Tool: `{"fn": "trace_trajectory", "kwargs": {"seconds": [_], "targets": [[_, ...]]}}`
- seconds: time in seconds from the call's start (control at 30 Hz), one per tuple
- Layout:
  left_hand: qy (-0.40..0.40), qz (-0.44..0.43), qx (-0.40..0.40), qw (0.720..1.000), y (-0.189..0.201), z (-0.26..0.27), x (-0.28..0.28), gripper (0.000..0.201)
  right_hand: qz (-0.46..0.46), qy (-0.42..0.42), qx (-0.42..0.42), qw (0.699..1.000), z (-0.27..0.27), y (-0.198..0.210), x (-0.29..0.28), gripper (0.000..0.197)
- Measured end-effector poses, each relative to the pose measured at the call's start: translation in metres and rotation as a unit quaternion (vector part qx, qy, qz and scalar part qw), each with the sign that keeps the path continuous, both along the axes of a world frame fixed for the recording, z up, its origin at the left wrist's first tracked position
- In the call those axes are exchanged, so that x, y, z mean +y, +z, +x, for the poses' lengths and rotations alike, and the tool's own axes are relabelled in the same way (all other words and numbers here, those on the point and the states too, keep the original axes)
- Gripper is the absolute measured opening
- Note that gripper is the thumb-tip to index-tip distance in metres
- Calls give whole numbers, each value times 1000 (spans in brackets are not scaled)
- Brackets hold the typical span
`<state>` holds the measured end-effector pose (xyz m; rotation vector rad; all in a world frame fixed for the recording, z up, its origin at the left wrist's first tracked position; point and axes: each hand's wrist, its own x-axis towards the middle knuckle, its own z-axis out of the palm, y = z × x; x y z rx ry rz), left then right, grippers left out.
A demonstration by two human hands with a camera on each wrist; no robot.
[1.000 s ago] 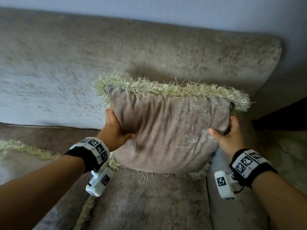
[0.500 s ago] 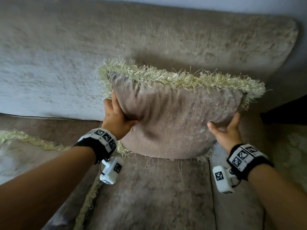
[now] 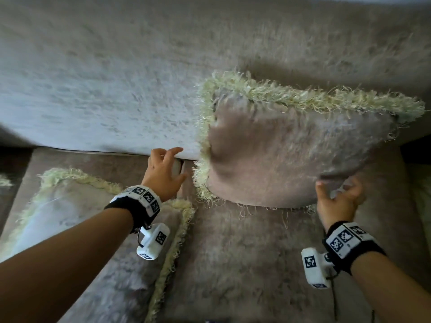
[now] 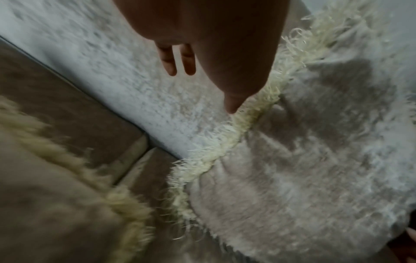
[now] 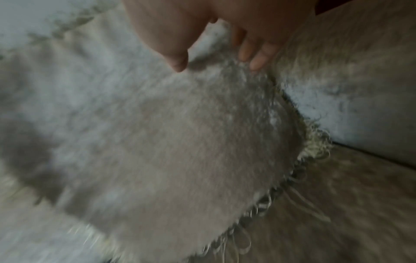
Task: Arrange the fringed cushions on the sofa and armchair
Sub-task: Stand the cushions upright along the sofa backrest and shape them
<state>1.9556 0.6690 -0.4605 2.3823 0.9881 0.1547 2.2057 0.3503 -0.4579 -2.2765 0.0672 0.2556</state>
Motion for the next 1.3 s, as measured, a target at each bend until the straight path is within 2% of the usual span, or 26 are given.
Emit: {"fn": "trace_trajectory", "kwargs": {"seconds": [0.1, 0.13, 0.2, 0.27, 0.33, 0.43, 0.5, 0.6, 0.67, 0.73, 0.83, 0.87, 0.97, 1.1, 1.2, 1.3], "targets": [[-76, 18, -18, 997, 3, -54, 28, 89, -9, 18, 31, 999, -62, -10, 28, 66], [-101, 20, -13, 995, 2, -72, 39, 88, -6, 32, 51, 998, -82, -13, 41, 61], [-136, 1, 36, 990, 1, -108, 61, 73, -6, 72, 94, 993, -123, -20, 67, 51], [-126, -40, 87, 987, -4, -147, 85, 56, -33, 122, 143, 982, -165, -21, 92, 40], [-93, -70, 130, 985, -10, -190, 110, 47, -61, 163, 189, 966, -206, -20, 114, 32], [-55, -53, 196, 978, -22, -248, 146, 54, -83, 194, 254, 944, -261, -25, 141, 32], [-16, -41, 246, 968, -31, -281, 166, 69, -90, 212, 310, 922, -294, -36, 153, 42], [50, -77, 313, 945, -53, -320, 188, 104, -121, 250, 366, 888, -330, -55, 164, 73], [98, -125, 314, 936, -69, -338, 197, 125, -108, 247, 397, 877, -348, -68, 169, 80], [139, -175, 294, 929, -84, -350, 200, 137, -81, 239, 422, 871, -362, -82, 173, 88], [150, -243, 285, 915, -96, -354, 200, 141, -64, 210, 433, 874, -375, -102, 175, 126], [152, -265, 280, 910, -102, -355, 202, 140, -64, 202, 438, 874, -377, -107, 177, 132], [150, -307, 271, 900, -113, -358, 206, 143, -45, 185, 441, 877, -380, -116, 184, 127], [131, -323, 263, 900, -112, -361, 209, 156, -39, 178, 437, 881, -379, -111, 192, 125], [128, -343, 208, 907, -104, -364, 213, 152, -49, 198, 439, 875, -373, -89, 199, 130], [135, -351, 142, 916, -88, -364, 217, 142, -32, 216, 413, 884, -358, -72, 213, 132]]}}
